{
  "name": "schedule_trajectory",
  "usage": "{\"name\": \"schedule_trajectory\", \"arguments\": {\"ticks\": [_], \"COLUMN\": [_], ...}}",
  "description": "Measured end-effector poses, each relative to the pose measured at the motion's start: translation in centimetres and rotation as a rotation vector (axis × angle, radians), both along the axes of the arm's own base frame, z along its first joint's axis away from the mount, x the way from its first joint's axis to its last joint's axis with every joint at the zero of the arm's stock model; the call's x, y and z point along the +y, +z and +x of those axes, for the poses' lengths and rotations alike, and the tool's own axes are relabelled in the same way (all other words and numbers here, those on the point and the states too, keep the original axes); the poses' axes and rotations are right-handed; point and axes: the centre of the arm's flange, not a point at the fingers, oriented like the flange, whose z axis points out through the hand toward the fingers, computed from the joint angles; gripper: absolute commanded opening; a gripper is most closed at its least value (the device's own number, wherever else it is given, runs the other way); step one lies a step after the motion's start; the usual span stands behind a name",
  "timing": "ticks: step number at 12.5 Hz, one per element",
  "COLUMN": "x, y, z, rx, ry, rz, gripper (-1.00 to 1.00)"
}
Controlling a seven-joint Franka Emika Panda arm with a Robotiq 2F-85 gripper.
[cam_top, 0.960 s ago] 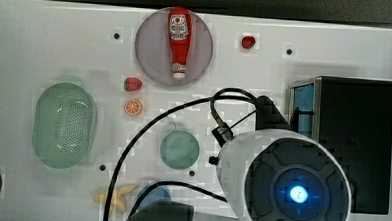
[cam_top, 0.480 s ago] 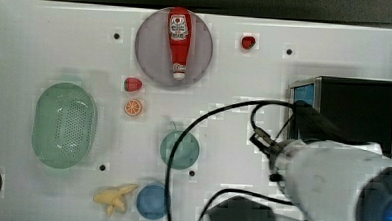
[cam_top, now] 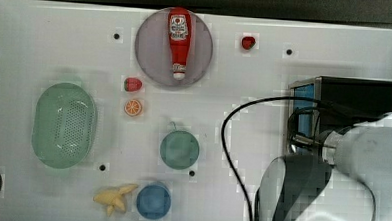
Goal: Flap open oven.
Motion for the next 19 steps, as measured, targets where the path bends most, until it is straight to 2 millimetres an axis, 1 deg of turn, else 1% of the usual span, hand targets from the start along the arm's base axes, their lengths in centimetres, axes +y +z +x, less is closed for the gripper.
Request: {"name": "schedule_trajectory", "arguments": {"ticks": [2, 4, 7, 10, 14, 16, 19], "x": [-2.0, -3.3, -3.5, -3.0, -3.2, -3.2, -3.0], "y": [-3.8, -6.9, -10.5, -13.2, -14.3, -14.7, -14.8], "z": [0.7, 1.1, 2.0, 1.2, 0.9, 1.1, 1.2], "rx": [0.025, 0.047, 0.035, 0.018, 0.005, 0.006, 0.018], "ry": [0.052, 0.085, 0.115, 0.132, 0.131, 0.137, 0.167], "rz": [-0.014, -0.024, -0.058, -0.074, -0.086, -0.094, -0.117], "gripper": [-0.65, -0.65, -0.65, -0.65, -0.65, -0.65, -0.65]}}
